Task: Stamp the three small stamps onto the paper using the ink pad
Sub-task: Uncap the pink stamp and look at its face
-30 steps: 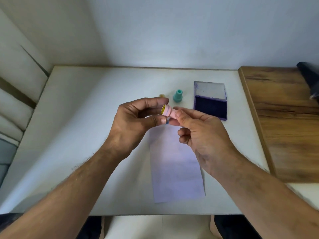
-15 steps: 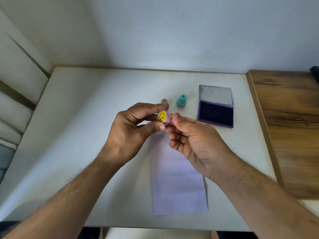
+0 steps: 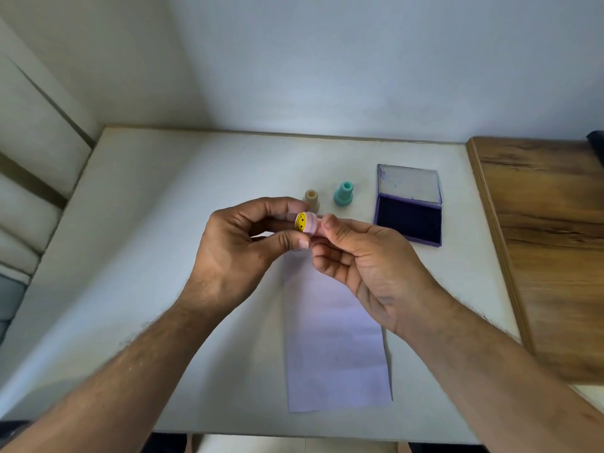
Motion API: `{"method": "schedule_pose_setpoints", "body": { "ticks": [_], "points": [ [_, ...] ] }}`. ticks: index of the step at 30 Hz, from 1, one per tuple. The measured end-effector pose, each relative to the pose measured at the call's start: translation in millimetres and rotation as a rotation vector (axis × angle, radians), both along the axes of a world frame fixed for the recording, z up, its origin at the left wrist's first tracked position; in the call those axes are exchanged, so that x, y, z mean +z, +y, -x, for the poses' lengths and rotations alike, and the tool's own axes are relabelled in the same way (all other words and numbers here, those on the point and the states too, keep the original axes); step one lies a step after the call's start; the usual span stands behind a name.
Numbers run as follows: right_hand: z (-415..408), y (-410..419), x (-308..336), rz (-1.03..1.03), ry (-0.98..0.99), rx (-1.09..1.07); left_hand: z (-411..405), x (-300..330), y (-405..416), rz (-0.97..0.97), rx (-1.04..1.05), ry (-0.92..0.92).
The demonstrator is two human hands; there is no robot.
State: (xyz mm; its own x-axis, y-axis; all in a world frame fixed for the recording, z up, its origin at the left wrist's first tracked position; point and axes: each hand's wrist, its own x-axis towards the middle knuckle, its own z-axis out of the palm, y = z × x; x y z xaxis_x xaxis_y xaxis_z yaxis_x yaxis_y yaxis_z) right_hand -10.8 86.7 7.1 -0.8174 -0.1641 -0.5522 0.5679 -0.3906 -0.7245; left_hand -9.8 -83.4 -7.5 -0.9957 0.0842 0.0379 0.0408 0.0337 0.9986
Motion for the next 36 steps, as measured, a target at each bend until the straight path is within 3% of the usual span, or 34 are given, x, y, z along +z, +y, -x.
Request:
{"method": "schedule_pose_setpoints", "body": {
  "ticks": [9, 19, 23, 31, 36],
  "points": [
    [2, 2, -3, -0.092, 0.039, -0.099, 12, -9, -11, -0.144, 0.155, -0.065],
    [0, -1, -3, -0.081, 0.035, -0.119, 6, -24, -17, 0.473, 0.428, -0.157],
    [0, 0, -4, -0.085, 0.046, -0.125, 0, -27, -17, 0.891, 0.363, 0.031],
    [-1, -2, -6, -0.078, 0.026, -0.114, -1, -27, -17, 0.994, 0.307, 0.067],
    [0, -4, -5, 0.093, 0.007, -0.146, 0, -28, -18, 1.115, 0.291, 0.063]
  ]
}}
